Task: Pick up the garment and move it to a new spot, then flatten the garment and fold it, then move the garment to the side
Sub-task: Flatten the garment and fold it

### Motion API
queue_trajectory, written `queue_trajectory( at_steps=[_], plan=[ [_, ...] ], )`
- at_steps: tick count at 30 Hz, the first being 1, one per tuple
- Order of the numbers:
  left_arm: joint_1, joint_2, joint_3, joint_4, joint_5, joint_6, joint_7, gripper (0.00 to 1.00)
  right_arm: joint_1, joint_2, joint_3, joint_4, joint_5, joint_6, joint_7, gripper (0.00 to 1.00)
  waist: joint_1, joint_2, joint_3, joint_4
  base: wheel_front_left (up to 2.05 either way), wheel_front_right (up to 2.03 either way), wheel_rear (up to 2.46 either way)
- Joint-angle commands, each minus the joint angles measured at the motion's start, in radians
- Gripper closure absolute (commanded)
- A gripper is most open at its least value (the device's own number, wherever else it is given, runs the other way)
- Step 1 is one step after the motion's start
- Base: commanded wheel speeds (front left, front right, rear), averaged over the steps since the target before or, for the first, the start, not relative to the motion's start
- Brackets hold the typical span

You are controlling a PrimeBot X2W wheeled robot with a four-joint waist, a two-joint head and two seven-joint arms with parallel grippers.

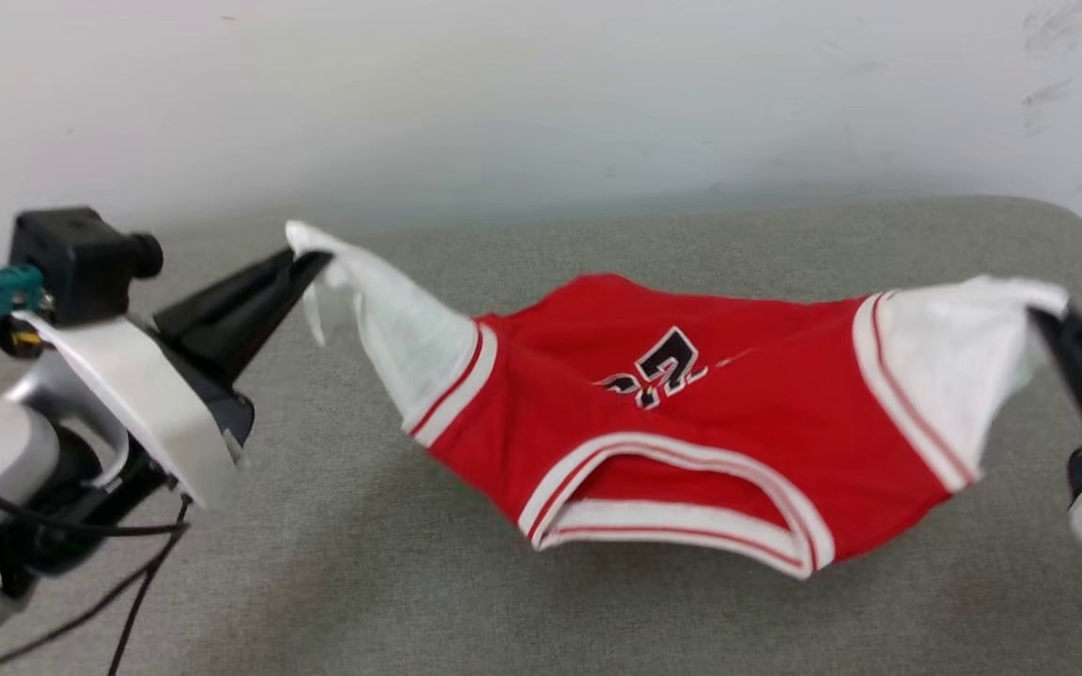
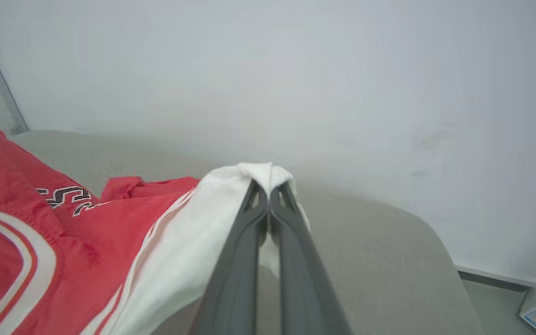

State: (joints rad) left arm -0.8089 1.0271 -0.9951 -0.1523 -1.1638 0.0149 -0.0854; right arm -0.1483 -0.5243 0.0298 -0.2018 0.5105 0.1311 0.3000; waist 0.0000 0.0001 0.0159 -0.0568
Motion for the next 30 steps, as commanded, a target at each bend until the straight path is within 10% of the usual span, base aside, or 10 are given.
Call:
queue_trajectory(
  at_steps=[1,13,30],
  plan=[
    [-0.027,0.001,0.02,-0.014,0.015,0.007,-0.024,1.0,-0.029,0.01,-0.026,-0.036,-0.002,-0.001,0.006,1.0,0.0,-0.0001,-0.003,0.0,0.0,0.0,0.0],
    [-0.21,-0.062,0.142,-0.021,0.091,0.054,-0.108,1.0,-0.261,0.02,-0.103,-0.161,-0.022,-0.001,0.045,1.0,0.0,-0.0001,0.006,0.001,0.0,0.0,0.0],
    [-0.487,-0.179,0.235,0.149,0.158,0.054,-0.115,1.0,-0.718,0.011,0.009,0.059,-0.04,-0.001,0.026,1.0,0.0,-0.0001,0.259,0.003,0.0,0.0,0.0]
  ],
)
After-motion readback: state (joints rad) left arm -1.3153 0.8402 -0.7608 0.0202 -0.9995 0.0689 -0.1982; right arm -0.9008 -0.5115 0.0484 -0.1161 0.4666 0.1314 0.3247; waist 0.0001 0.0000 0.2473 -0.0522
